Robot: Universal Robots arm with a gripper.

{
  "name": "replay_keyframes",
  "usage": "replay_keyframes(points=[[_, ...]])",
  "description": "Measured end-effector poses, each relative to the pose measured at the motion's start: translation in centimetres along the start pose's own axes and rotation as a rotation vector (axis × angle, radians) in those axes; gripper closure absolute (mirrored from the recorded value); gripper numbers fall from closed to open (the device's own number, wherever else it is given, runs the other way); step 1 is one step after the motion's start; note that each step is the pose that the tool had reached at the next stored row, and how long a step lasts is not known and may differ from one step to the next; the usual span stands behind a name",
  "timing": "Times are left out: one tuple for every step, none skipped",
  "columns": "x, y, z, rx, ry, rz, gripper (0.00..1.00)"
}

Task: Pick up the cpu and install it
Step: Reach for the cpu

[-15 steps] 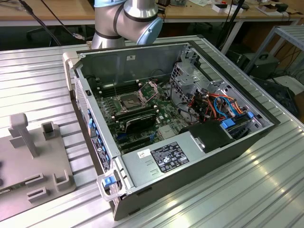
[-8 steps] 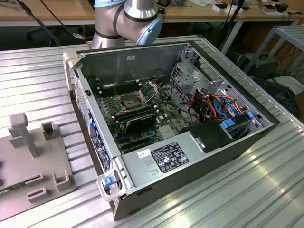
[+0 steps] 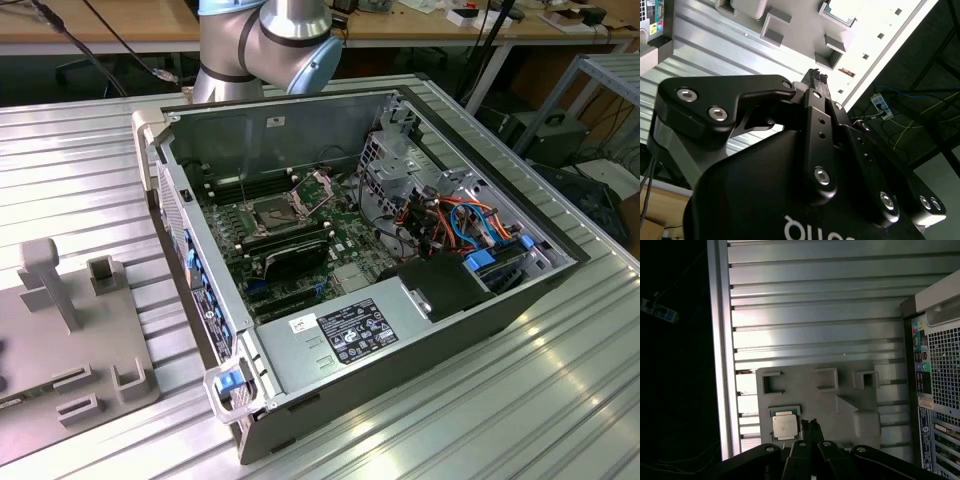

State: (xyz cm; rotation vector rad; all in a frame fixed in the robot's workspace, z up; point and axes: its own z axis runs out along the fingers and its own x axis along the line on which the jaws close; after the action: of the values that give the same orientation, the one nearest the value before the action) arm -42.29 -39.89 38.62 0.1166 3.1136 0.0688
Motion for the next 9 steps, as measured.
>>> replay_keyframes(points=[[0.1, -0.01, 0.02, 0.0, 0.0, 0.0, 0.89], [0.16, -0.02, 0.03, 0.0001, 0.0, 0.0, 0.89], [0.22, -0.02, 0.04, 0.0001, 0.0, 0.0, 0.89], [0.27, -0.02, 0.05, 0.0002, 0.0, 0.0, 0.89], [0.34, -0.03, 0.06, 0.0002, 0.0, 0.0, 0.89], [0.4, -0.03, 0.06, 0.0002, 0.0, 0.0, 0.89], [0.5, -0.04, 0.08, 0.0001, 0.0, 0.0, 0.89], [0.57, -0.05, 0.09, 0.0002, 0.0, 0.0, 0.89], [0.62, -0.05, 0.1, 0.0002, 0.0001, 0.0, 0.89]])
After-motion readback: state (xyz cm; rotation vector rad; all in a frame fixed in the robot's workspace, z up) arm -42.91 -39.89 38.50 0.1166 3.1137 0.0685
